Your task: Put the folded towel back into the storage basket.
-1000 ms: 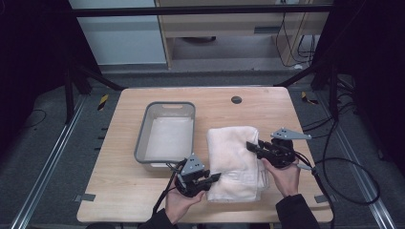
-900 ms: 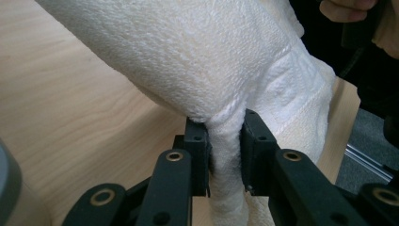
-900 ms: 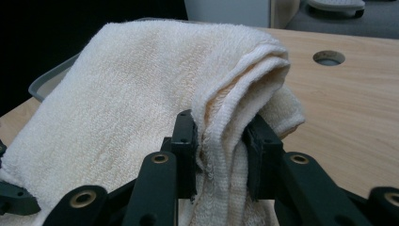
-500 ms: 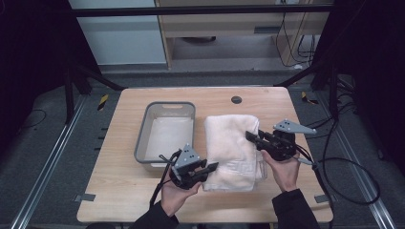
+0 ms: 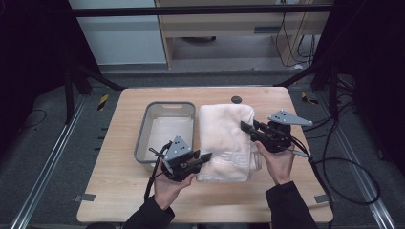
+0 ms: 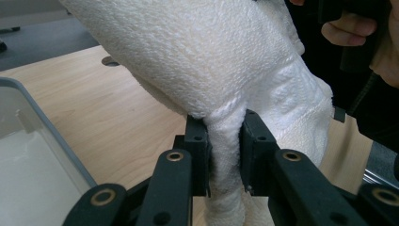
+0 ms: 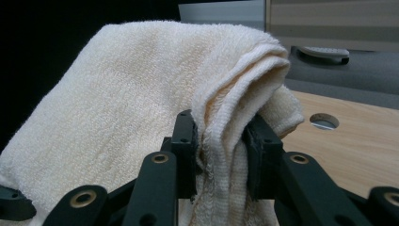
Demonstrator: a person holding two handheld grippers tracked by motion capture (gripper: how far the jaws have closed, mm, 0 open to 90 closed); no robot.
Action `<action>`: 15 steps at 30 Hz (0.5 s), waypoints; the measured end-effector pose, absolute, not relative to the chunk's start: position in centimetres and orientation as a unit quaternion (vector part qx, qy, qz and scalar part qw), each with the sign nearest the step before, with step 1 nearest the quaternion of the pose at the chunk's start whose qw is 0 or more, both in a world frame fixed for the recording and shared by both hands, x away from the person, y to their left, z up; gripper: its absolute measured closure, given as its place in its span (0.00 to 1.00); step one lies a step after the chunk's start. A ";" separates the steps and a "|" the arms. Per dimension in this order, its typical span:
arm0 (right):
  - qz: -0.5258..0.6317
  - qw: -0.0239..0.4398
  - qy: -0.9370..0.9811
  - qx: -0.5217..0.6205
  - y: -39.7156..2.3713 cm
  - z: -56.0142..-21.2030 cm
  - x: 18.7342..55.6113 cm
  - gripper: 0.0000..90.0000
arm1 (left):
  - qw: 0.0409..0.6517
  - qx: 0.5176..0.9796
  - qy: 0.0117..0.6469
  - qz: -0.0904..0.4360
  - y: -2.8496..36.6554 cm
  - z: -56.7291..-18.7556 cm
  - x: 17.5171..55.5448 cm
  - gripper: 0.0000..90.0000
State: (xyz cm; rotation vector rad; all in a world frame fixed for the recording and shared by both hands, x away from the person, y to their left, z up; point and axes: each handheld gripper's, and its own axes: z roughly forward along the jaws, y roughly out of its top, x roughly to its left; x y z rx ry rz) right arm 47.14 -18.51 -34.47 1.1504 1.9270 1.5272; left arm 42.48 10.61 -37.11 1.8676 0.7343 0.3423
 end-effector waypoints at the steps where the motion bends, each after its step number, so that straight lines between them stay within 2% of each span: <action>1: 0.550 0.213 0.693 0.413 -18.4 -34.3 47.2 0.77 | 0.527 0.779 0.308 0.144 10.7 -37.0 42.5 0.83; 15: 0.555 0.222 0.691 0.406 -16.9 -33.1 48.2 0.77 | 0.532 0.771 0.315 0.154 12.0 -36.1 43.3 0.83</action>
